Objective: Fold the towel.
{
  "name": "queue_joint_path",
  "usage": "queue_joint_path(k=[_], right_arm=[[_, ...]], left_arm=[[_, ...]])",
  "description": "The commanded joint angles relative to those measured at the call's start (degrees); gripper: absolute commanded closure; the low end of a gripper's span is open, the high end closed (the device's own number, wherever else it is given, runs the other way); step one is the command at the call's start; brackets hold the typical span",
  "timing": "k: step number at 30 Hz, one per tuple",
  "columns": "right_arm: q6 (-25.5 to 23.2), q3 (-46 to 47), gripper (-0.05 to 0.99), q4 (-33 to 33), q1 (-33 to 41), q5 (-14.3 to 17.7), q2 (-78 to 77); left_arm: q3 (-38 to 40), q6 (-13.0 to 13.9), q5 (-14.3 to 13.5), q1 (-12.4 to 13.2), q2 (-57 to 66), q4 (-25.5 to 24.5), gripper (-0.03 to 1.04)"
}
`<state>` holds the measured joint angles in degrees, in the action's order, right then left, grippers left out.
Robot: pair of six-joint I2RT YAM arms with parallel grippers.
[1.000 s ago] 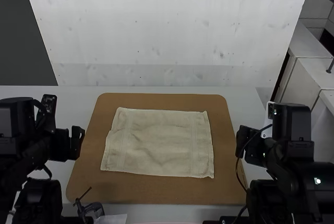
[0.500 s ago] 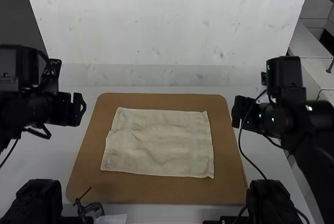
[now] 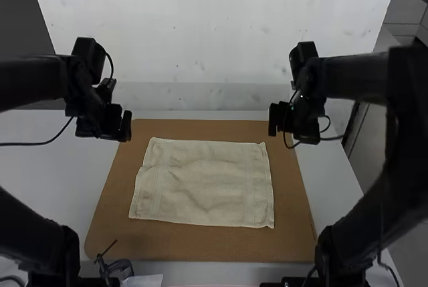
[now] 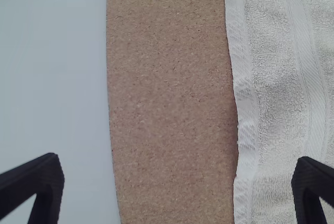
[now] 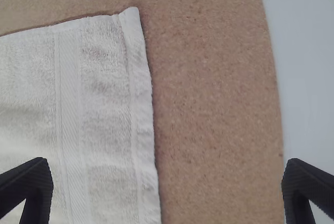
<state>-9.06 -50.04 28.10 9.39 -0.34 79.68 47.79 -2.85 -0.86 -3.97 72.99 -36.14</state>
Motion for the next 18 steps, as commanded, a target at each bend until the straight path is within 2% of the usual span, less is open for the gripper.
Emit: queue_joint_path(k=[1,4,6,10,18], right_arm=[[-3.0,-7.5,-0.02,-0.1,2.3,0.8,10.6],[-3.2,-13.7,-0.02,0.0,3.0,2.0,19.7],[-3.4,-17.3,-0.02,0.3,3.4,2.3,24.6],[-3.2,-21.9,-0.02,0.1,4.8,4.9,32.0],[-0.9,-27.1,0.03,1.1,4.3,4.5,40.7]], left_arm=[[5.5,-0.8,-1.5,-0.7,6.2,0.6,0.03],[7.7,-2.5,-1.4,-0.8,9.4,1.4,0.03],[8.5,-2.9,-1.3,-0.9,10.3,2.0,0.04],[8.5,-3.8,-1.2,-1.3,11.3,3.4,0.03],[8.5,-3.4,-0.5,-1.5,11.5,3.9,0.03]])
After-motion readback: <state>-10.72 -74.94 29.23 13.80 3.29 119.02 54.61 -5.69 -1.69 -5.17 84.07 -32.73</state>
